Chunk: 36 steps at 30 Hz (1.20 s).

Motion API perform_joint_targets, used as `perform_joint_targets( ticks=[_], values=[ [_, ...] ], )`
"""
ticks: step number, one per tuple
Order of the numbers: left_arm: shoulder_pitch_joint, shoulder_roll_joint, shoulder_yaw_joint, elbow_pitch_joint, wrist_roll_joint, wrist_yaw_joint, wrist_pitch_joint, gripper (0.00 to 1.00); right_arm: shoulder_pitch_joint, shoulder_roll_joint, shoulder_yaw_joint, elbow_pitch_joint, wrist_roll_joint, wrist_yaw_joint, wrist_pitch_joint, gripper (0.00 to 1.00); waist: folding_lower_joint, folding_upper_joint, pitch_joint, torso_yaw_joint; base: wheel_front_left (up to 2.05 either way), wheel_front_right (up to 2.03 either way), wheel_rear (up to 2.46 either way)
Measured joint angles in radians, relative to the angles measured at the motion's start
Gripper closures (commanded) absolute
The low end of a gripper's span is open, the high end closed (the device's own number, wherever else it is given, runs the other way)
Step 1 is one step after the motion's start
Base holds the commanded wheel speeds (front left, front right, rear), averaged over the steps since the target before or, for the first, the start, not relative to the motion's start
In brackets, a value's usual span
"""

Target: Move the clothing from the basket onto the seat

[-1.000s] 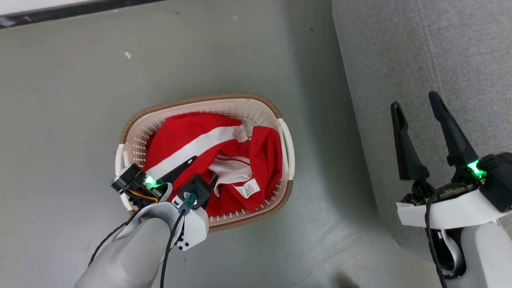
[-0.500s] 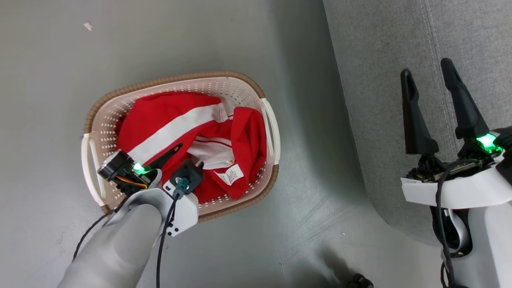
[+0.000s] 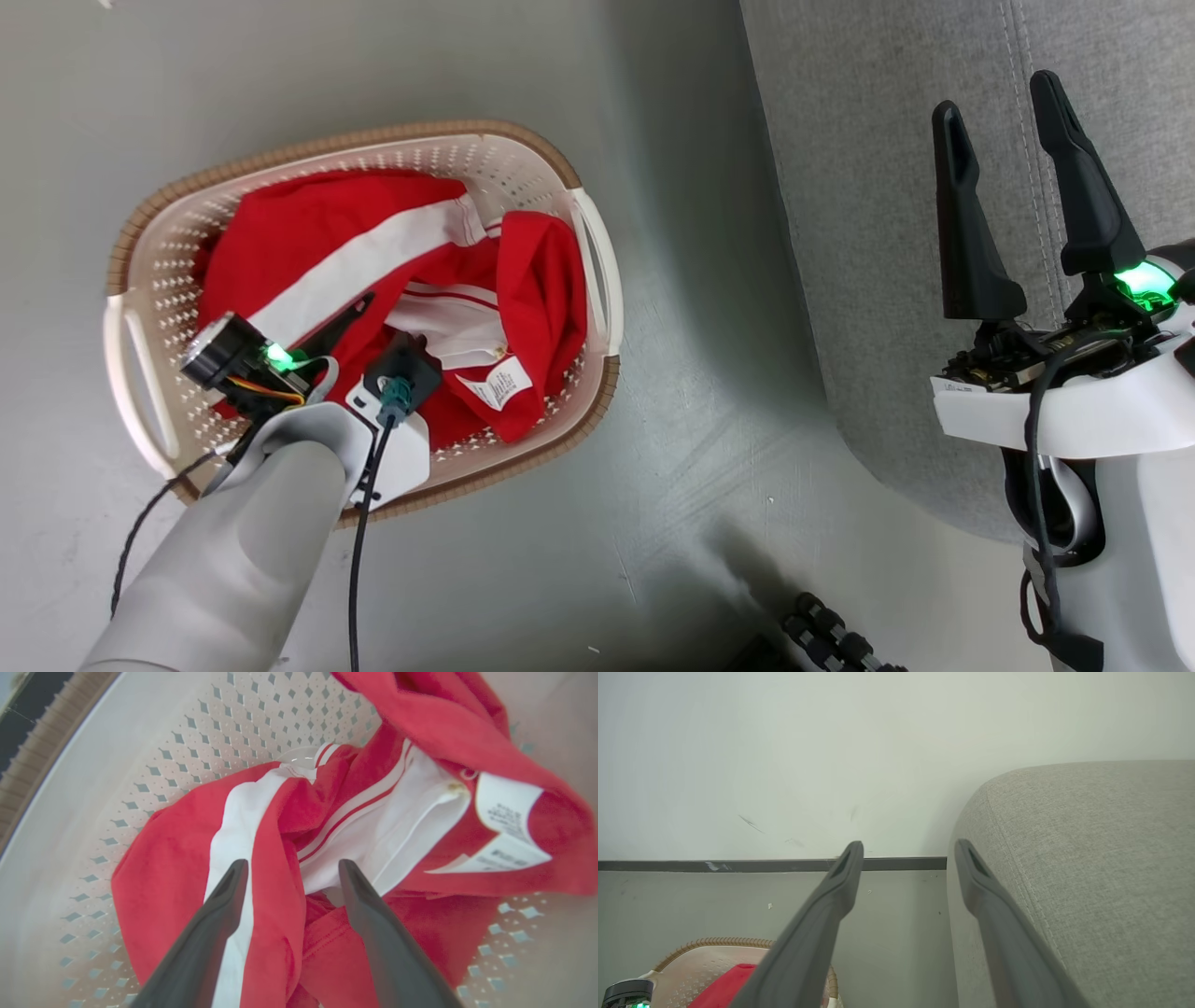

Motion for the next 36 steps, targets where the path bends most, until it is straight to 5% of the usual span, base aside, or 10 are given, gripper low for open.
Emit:
perform_joint_targets(
  ticks=[25, 26, 27, 28, 36],
  values=[
    [-0.12, 0.061, 0.034, 0.091, 0.052, 0.181, 0.033, 0.0, -0.102, 0.0, 0.016, 0.003, 0.06, 0.0, 0.0, 0.0, -0.0001, 0.0, 0.136, -0.066, 0.0, 0.0, 0.0],
    [-0.126, 0.062, 0.035, 0.093, 0.052, 0.187, 0.033, 0.22, -0.102, 0.0, 0.016, 0.004, 0.061, 0.0, 0.0, 0.0, 0.0, 0.0, 0.139, -0.068, 0.0, 0.0, 0.0],
    [-0.132, 0.061, 0.035, 0.097, 0.052, 0.189, 0.036, 0.87, -0.103, 0.0, 0.016, 0.004, 0.062, 0.0, 0.0, 0.0, 0.0, 0.0, 0.143, -0.07, 0.0, 0.0, 0.0],
    [-0.138, 0.061, 0.036, 0.098, 0.052, 0.19, 0.042, 1.0, -0.103, 0.0, 0.016, 0.005, 0.063, 0.0, 0.0, 0.0, -0.0001, 0.0, 0.146, -0.071, 0.0, 0.0, 0.0],
    [-0.15, 0.05, 0.031, 0.111, 0.052, 0.197, 0.042, 1.0, -0.142, 0.0, 0.014, 0.027, 0.07, 0.0, -0.003, 0.0, 0.0, 0.0, 0.155, -0.074, 0.0, 0.0, 0.0]
  ],
)
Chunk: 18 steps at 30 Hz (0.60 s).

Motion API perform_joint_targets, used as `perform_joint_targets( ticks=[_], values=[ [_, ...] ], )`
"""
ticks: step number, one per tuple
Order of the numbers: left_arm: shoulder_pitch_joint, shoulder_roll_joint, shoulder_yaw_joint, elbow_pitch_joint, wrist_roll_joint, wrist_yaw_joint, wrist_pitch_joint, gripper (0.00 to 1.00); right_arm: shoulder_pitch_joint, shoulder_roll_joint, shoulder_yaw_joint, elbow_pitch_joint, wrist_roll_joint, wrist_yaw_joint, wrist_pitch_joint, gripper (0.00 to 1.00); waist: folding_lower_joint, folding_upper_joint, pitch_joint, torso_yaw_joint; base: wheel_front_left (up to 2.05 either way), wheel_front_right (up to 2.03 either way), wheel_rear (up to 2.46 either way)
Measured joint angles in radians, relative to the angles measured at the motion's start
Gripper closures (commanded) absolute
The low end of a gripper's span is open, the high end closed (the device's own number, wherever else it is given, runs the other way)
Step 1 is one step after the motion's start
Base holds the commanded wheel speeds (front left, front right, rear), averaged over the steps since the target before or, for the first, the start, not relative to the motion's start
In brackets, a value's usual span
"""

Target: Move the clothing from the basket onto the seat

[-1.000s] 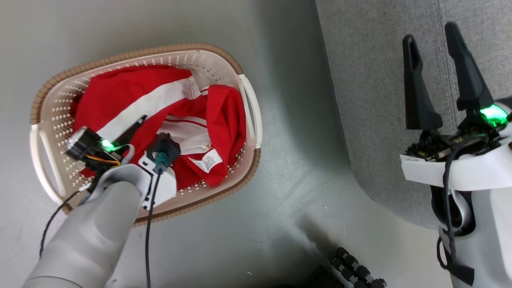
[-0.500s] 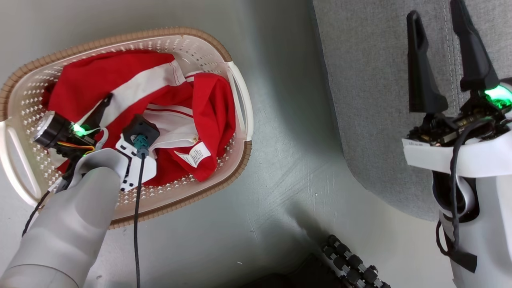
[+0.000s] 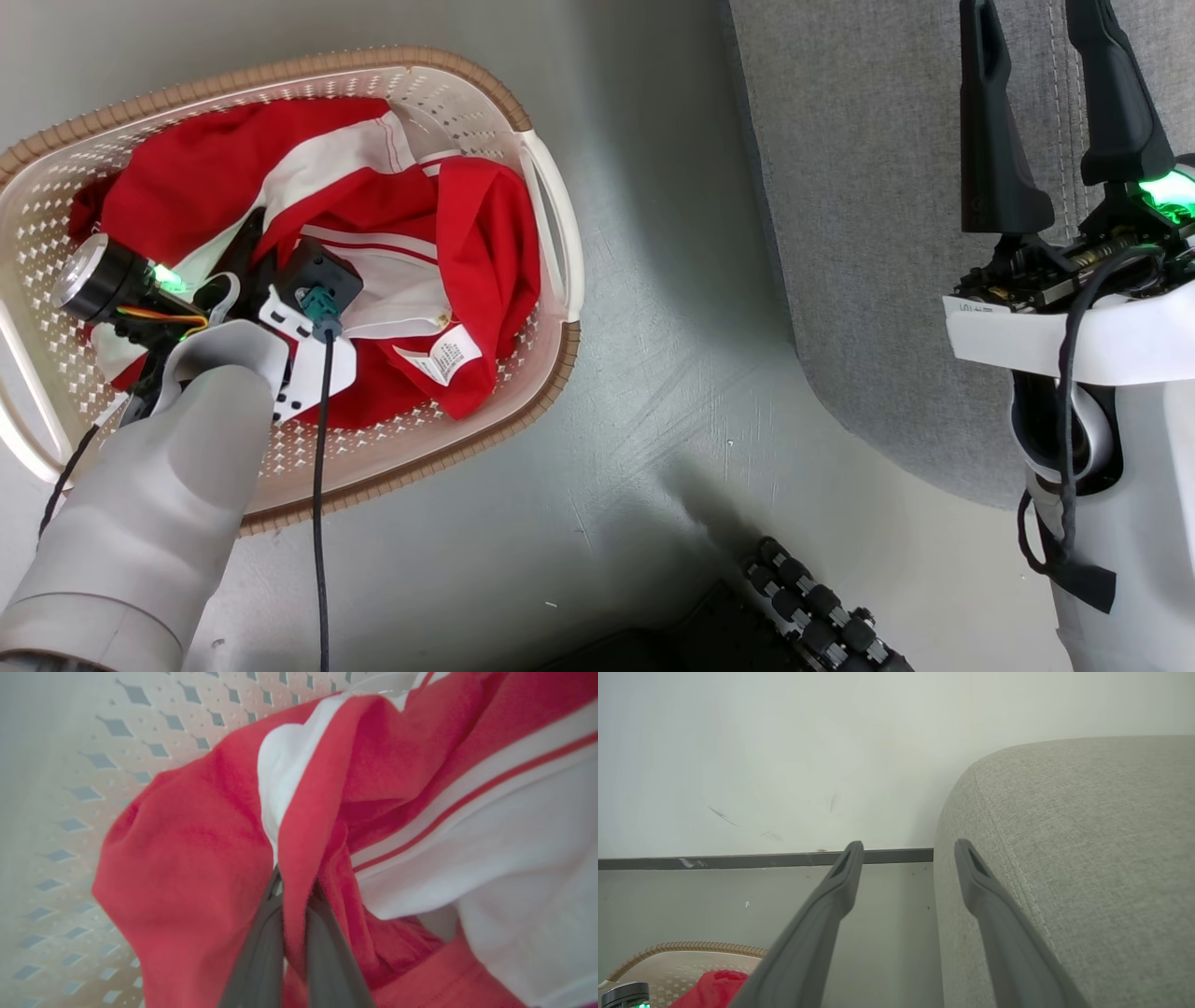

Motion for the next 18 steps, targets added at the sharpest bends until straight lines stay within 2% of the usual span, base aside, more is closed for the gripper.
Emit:
perform_joint_targets(
  ticks=[11, 18],
  values=[
    [-0.008, -0.022, -0.002, -0.016, -0.001, -0.002, -0.031, 1.0, -0.021, 0.0, 0.001, 0.031, -0.004, 0.0, 0.0, 0.0, 0.0, 0.0, -0.023, 0.026, 0.0, 0.0, 0.0],
    [0.015, -0.041, -0.007, -0.034, -0.016, -0.028, -0.048, 1.0, -0.02, -0.001, 0.001, 0.051, -0.027, 0.0, 0.0, 0.0, -0.0001, 0.0, -0.051, 0.051, 0.0, 0.0, 0.0]
  ],
)
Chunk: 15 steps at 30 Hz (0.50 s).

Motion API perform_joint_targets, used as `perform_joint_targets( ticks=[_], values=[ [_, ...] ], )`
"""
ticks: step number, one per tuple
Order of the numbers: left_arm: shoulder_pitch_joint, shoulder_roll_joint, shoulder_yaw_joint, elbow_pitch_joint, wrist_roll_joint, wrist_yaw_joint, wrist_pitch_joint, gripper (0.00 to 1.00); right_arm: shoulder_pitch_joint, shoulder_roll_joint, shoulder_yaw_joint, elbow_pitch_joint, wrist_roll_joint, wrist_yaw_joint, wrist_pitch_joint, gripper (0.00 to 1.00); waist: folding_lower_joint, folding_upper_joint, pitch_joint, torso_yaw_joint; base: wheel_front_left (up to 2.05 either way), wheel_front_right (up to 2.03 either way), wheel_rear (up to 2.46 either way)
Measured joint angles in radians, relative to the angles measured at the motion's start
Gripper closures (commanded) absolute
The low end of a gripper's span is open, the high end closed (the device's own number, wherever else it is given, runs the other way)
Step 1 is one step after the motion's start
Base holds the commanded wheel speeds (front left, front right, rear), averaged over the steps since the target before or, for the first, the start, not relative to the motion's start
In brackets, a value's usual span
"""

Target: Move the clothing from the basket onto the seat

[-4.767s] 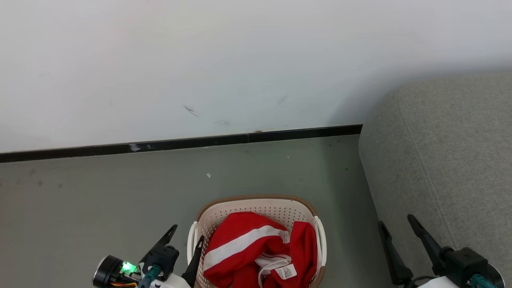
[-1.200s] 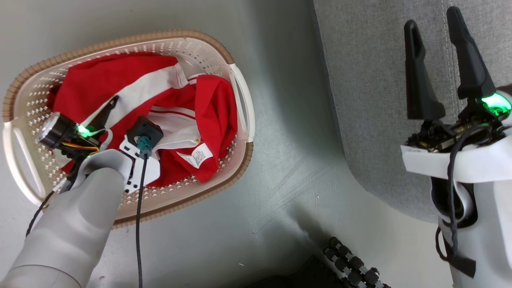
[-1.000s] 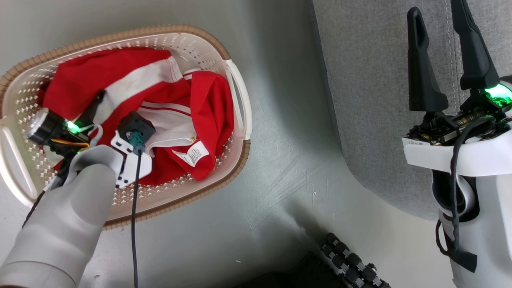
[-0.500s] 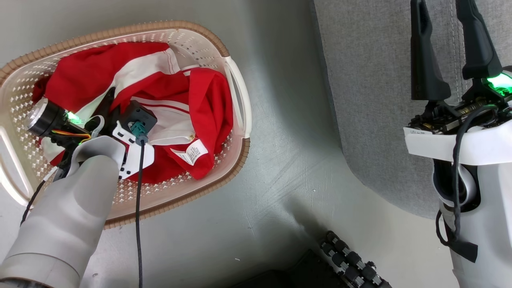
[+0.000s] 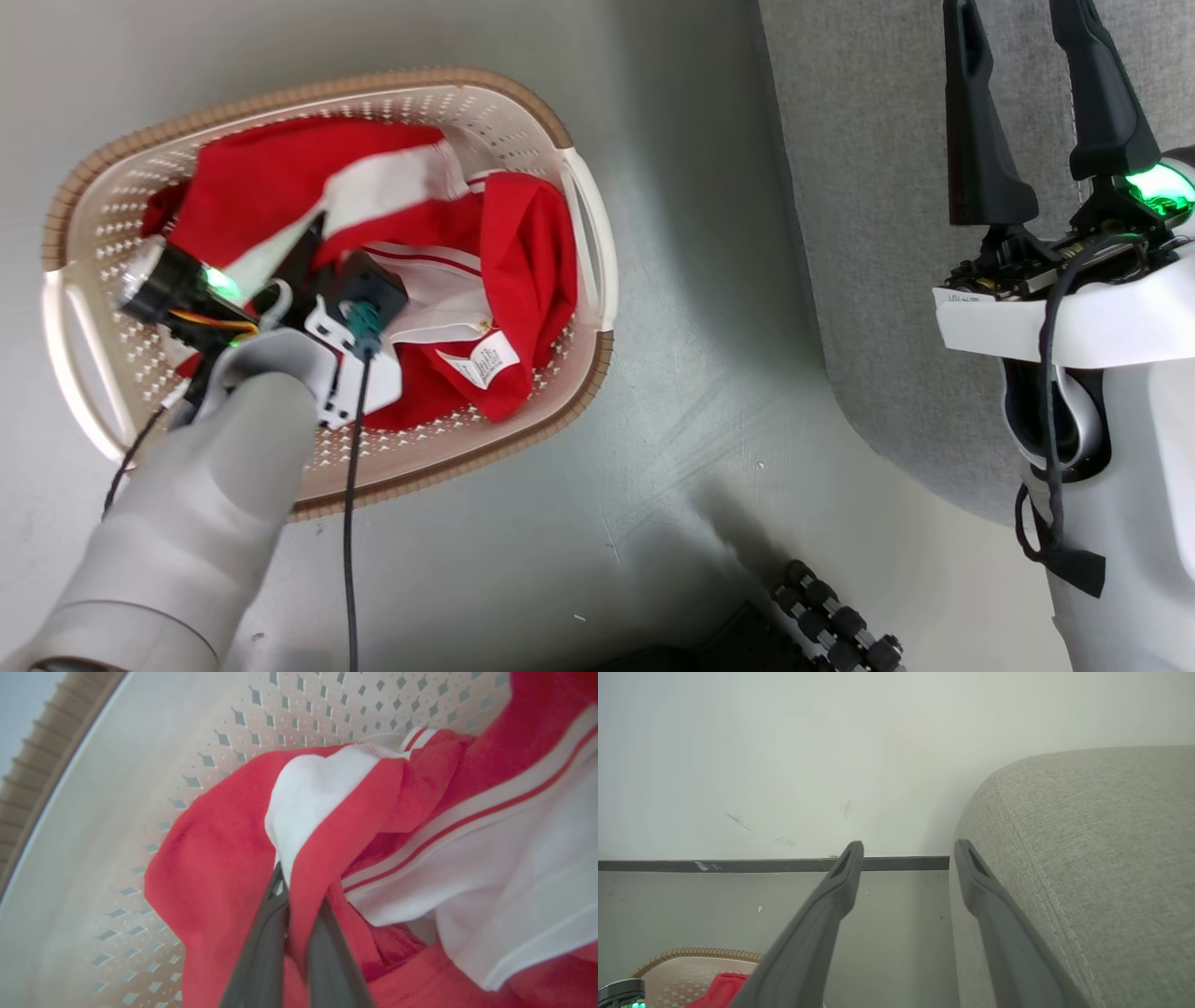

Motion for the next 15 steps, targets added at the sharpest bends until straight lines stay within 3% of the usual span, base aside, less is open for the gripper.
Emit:
perform_joint_targets(
  ticks=[15],
  values=[
    [0.067, -0.018, 0.035, -0.118, -0.094, -0.056, -0.051, 1.0, 0.0, -0.002, 0.023, 0.067, -0.055, 0.0, 0.0, 0.0, 0.0, 0.0, -0.094, 0.057, 0.0, 0.0, 0.0]
  ],
)
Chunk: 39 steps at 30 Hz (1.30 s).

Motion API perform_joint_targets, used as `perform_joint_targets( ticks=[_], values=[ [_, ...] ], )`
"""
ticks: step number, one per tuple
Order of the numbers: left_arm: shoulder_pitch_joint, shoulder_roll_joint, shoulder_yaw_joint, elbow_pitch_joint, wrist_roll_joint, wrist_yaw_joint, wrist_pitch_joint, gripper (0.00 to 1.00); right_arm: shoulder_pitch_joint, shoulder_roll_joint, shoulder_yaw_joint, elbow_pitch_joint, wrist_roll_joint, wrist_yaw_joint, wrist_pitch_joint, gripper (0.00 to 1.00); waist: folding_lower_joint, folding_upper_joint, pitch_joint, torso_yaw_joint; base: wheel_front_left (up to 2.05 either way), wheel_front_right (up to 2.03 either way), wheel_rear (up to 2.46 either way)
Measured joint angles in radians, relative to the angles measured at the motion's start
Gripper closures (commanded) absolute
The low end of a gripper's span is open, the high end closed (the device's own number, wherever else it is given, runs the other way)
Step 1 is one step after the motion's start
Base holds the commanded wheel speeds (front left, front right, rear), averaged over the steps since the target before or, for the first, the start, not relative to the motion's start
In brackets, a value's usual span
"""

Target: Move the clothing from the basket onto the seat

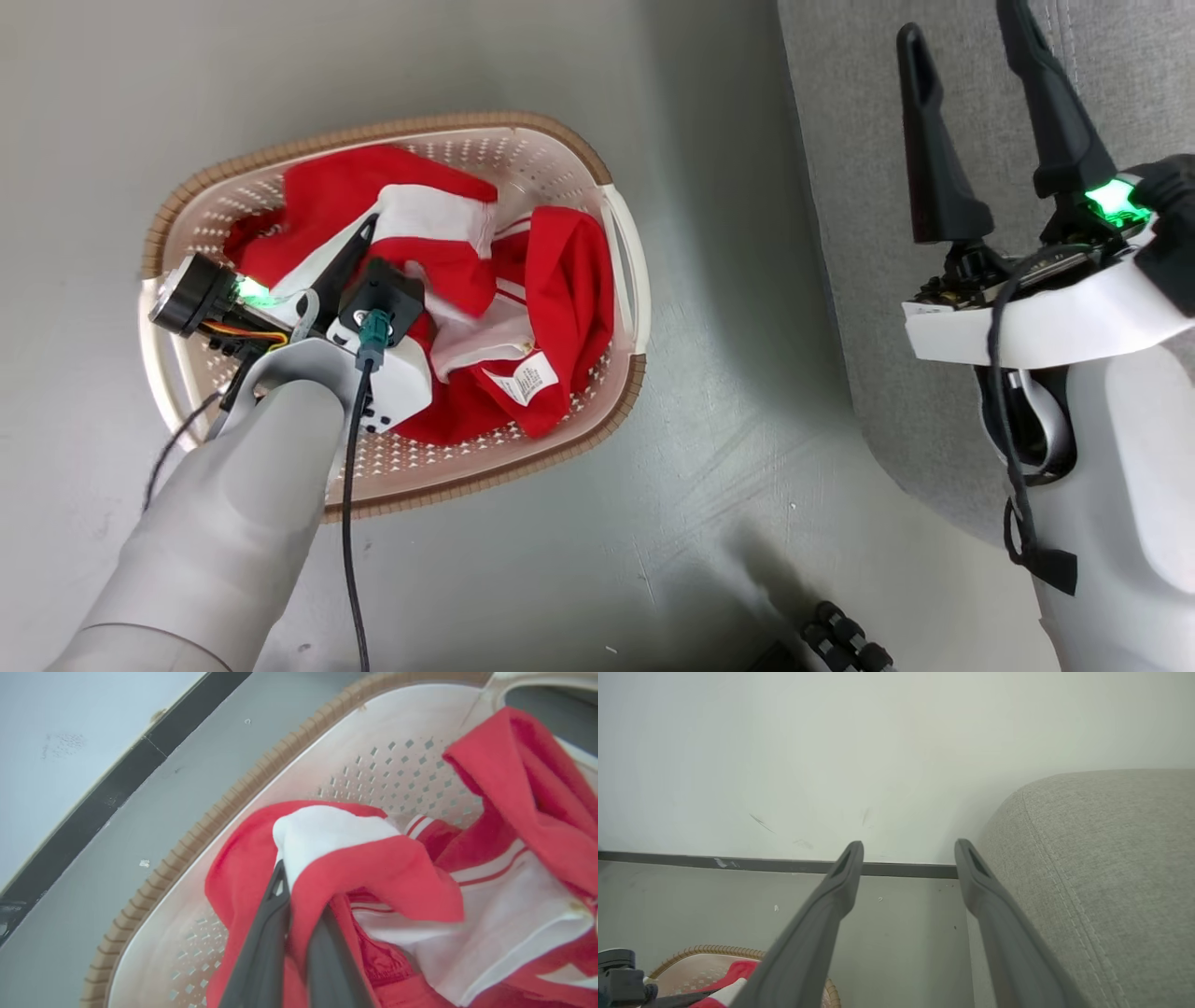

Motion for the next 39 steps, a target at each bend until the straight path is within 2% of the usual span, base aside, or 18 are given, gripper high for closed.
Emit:
perform_joint_targets(
  ticks=[9, 21, 30, 34, 39],
  values=[
    [0.051, -0.005, 0.032, -0.131, -0.069, -0.044, -0.015, 1.0, 0.003, -0.002, 0.01, 0.061, -0.052, 0.0, 0.0, 0.0, 0.0, 0.0, -0.076, 0.035, 0.0, 0.0, 0.0],
    [0.082, 0.048, 0.088, -0.277, -0.132, -0.089, -0.019, 1.0, 0.032, -0.018, 0.039, 0.123, -0.091, 0.0, 0.0, 0.0, 0.0, 0.0, -0.195, 0.083, 0.0, 0.0, 0.0],
    [0.097, 0.069, 0.122, -0.375, -0.199, -0.16, -0.022, 1.0, 0.048, -0.066, 0.122, 0.164, -0.096, 0.0, 0.0, 0.0, -0.0001, 0.0, -0.282, 0.113, 0.0, 0.0, 0.0],
    [0.098, 0.103, 0.131, -0.421, -0.217, -0.201, -0.022, 1.0, 0.047, -0.109, 0.178, 0.184, -0.096, 0.0, 0.0, 0.0, -0.0001, 0.0, -0.338, 0.131, 0.0, 0.0, 0.0],
    [0.1, 0.11, 0.128, -0.456, -0.251, -0.251, -0.016, 1.0, 0.048, -0.134, 0.226, 0.21, -0.075, 0.0, 0.0, 0.0, 0.0, 0.0, -0.397, 0.148, 0.0, 0.0, 0.0]
  ],
)
